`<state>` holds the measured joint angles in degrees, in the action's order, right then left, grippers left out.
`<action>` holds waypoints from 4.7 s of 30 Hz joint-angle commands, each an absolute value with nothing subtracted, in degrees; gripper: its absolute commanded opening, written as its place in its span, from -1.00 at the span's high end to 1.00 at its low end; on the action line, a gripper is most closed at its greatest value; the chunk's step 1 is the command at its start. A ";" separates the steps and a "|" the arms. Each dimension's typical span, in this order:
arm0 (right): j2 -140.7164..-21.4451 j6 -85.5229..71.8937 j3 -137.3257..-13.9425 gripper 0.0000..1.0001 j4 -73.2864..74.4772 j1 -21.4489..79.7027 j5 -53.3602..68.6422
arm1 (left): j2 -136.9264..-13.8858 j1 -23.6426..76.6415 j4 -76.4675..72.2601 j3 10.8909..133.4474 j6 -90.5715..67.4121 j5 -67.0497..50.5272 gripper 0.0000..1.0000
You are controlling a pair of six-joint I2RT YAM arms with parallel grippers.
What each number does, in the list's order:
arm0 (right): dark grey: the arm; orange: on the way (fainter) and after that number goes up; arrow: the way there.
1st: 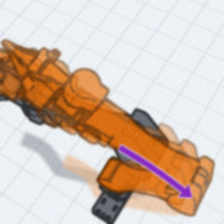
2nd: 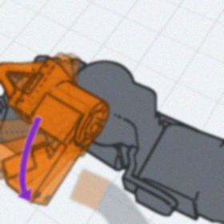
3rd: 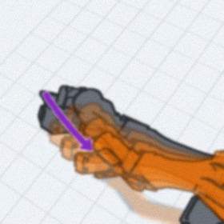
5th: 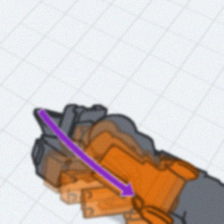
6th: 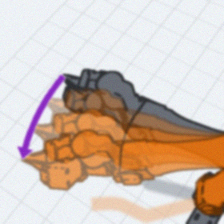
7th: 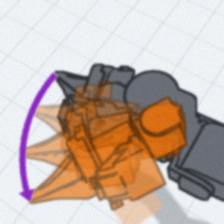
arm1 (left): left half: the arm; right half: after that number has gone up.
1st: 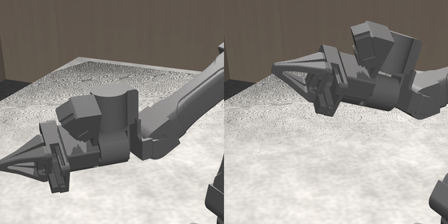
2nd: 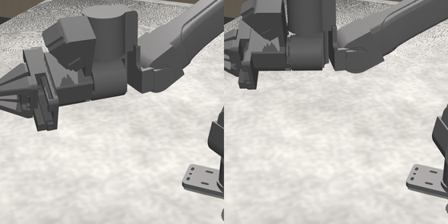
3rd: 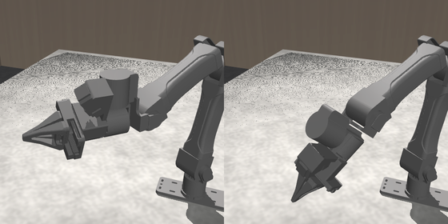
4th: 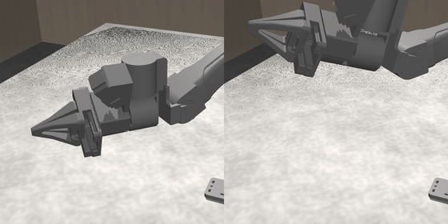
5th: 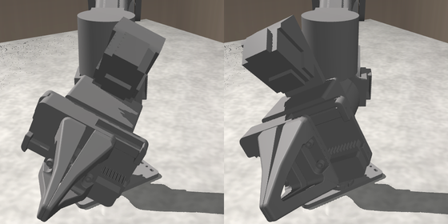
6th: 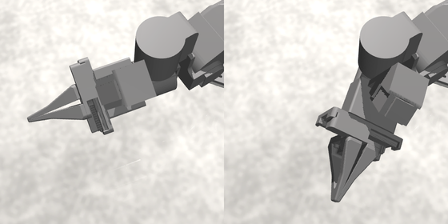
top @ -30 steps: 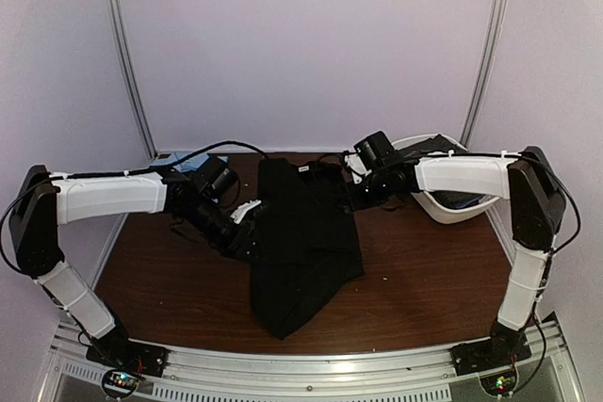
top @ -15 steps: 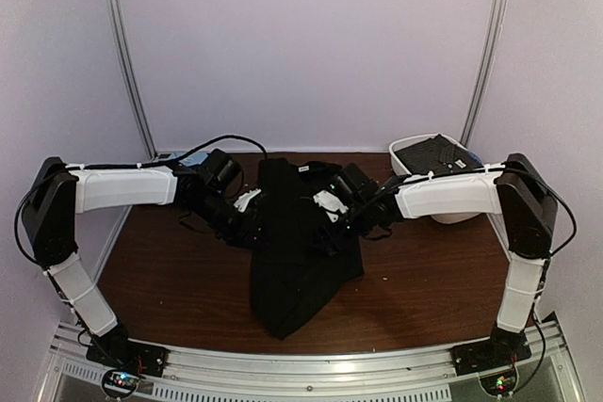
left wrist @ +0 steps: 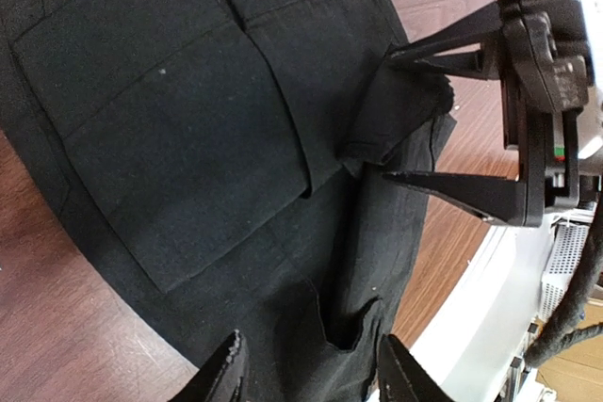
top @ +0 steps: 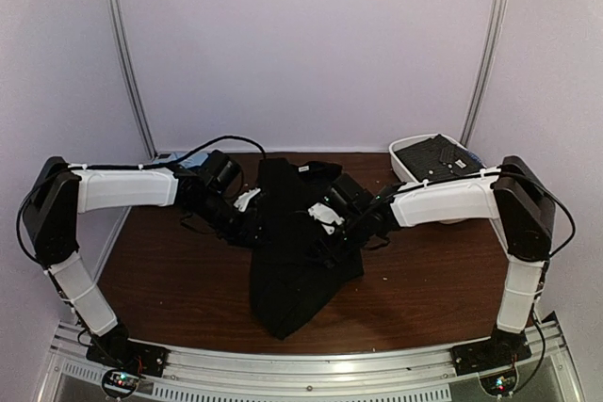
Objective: Fold and stack the long sleeve shirts
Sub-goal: Flatten out the crumpled shirt at the center of the board.
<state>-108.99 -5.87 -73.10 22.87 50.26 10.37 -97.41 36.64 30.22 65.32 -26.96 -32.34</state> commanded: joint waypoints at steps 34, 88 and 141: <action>-93.06 -38.11 -62.04 0.69 42.40 65.11 13.63 | -102.89 35.68 36.30 67.39 -24.17 -32.00 0.05; -108.67 -27.71 -69.21 -0.37 8.30 40.91 3.97 | -118.96 35.58 20.14 83.58 -33.05 -16.50 0.84; -119.48 -27.84 -83.56 -0.51 17.49 50.09 -2.26 | -110.48 35.61 13.77 78.59 -35.87 -16.45 1.00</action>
